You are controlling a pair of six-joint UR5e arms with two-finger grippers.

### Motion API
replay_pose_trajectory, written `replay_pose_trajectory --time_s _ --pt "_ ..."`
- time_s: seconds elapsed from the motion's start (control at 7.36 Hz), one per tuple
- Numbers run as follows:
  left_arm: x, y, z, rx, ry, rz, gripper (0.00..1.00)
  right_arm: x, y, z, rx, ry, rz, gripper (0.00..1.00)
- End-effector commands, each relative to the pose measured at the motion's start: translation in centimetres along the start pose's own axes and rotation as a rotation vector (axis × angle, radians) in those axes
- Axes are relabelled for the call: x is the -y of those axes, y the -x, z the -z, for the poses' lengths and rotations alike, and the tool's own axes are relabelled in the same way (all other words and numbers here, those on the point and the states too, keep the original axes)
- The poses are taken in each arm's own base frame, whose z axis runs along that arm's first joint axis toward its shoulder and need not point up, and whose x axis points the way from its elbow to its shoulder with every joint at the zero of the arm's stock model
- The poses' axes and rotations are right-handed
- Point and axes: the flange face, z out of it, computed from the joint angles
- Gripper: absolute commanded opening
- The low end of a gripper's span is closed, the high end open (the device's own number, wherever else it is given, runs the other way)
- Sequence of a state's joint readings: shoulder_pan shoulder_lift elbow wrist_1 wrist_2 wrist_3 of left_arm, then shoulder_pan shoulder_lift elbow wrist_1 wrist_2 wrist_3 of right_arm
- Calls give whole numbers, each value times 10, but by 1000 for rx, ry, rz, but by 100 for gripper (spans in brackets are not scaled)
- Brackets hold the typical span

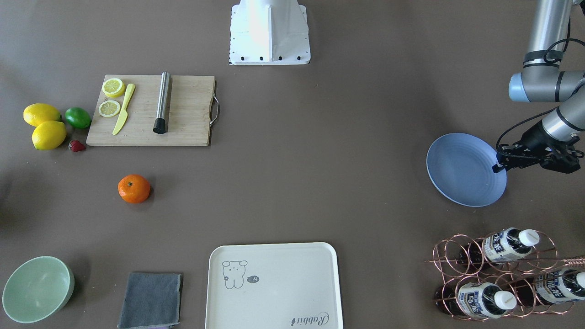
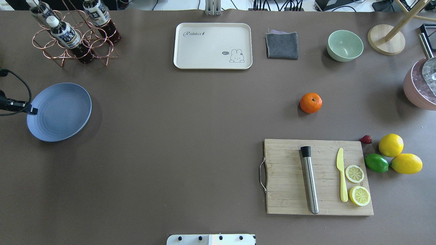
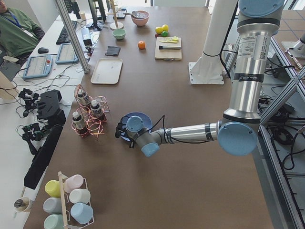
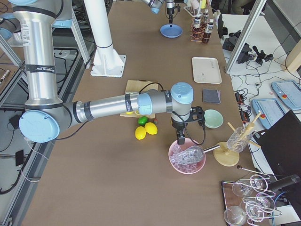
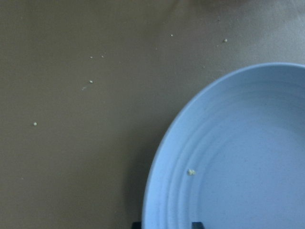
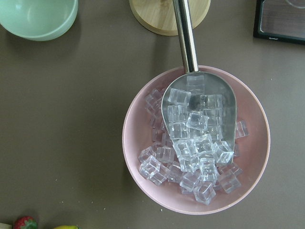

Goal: Pick orange to plate

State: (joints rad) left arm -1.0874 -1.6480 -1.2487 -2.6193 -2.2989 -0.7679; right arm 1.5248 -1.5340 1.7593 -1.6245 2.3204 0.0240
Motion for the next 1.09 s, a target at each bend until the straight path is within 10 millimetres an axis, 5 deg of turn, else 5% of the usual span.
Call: replay_pose_trajectory --time_s 0.0,0.27,0.54,0.81,0.95 --pt "11 -15 12 -24 -27 49 0 -1 -1 -1 1 2 -2 100" --pt "35 -40 44 -118 -22 87 0 1 0 0 -1 0 0 100" --pt "56 -88 70 -145 -109 174 0 14 17 2 9 -8 -15 100" --pt "60 -159 70 -143 -121 217 0 48 90 -11 55 15 -52 100" --pt "46 -211 62 -131 -116 232 0 56 120 -8 71 9 -75 100"
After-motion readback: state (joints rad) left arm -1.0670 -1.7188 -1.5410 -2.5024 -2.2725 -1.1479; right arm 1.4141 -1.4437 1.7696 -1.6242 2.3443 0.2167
